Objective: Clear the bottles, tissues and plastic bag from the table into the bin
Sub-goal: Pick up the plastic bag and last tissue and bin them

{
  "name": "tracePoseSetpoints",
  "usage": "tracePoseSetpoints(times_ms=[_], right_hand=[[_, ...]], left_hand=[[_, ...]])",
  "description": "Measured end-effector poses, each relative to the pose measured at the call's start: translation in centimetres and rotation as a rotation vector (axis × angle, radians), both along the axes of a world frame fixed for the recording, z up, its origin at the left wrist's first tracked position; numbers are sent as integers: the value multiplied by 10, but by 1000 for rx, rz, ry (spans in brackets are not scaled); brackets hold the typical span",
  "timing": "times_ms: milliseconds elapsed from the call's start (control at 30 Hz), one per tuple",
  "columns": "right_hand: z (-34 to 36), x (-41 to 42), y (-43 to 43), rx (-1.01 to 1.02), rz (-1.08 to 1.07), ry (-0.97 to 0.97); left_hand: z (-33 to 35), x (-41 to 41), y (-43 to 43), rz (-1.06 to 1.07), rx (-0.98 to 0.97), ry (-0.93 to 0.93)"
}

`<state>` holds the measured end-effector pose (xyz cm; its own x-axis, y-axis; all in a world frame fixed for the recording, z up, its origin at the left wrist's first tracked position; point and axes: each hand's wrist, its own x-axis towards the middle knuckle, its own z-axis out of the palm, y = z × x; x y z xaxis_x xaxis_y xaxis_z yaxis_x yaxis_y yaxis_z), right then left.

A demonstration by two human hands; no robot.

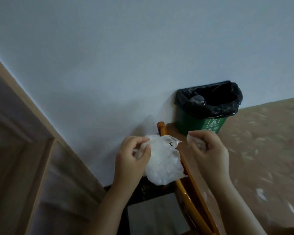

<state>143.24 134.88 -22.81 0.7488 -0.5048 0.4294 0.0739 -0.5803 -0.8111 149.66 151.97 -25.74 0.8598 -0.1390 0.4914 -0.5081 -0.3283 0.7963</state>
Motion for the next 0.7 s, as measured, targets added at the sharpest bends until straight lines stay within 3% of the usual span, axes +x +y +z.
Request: tracePoseSetpoints(times_ms=[700], right_hand=[[19,148,-86,-56,-481,-78]], left_hand=[[61,218,-126,-503,-95,-4]])
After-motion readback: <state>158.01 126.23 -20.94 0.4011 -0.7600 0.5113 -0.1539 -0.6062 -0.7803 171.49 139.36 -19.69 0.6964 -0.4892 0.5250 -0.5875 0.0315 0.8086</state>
